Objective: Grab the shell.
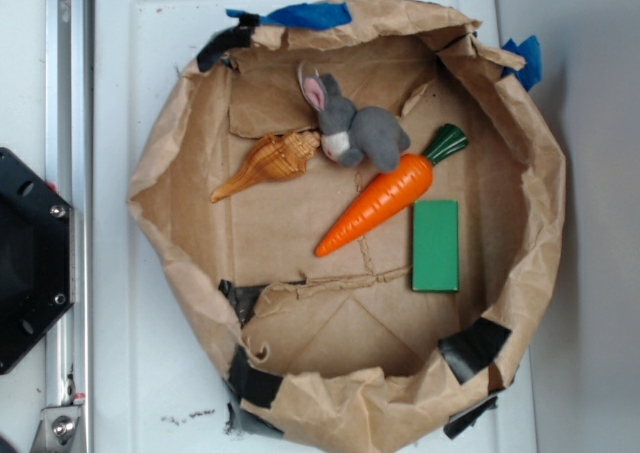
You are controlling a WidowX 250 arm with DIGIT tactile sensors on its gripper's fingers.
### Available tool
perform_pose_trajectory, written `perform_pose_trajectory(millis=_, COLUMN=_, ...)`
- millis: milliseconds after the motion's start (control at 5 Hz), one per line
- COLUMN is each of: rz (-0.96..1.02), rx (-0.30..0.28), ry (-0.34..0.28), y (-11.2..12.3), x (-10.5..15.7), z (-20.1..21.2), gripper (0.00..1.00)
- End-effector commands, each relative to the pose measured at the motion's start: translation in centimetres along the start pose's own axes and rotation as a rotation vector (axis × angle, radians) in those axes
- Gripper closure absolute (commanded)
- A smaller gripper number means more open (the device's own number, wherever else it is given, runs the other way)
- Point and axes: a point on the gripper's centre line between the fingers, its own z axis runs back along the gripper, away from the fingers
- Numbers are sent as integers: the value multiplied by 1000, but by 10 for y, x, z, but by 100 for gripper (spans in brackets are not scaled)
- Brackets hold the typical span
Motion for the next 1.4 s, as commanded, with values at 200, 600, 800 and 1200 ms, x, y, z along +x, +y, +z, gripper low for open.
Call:
perform_pose_trajectory(millis=200, rz=116, rx=-3, ry=-26, y=10, x=42, z=-10, gripper=0)
perform_pose_trajectory(millis=600, rz=339, rx=35, ry=-38, y=37, x=93, z=-36, gripper=0)
perform_pose_trajectory(millis=800, rz=339, rx=35, ry=-38, y=37, x=93, z=-36, gripper=0)
perform_pose_trajectory(millis=1200, rz=339, rx=35, ry=-38, y=37, x=93, z=-36, gripper=0)
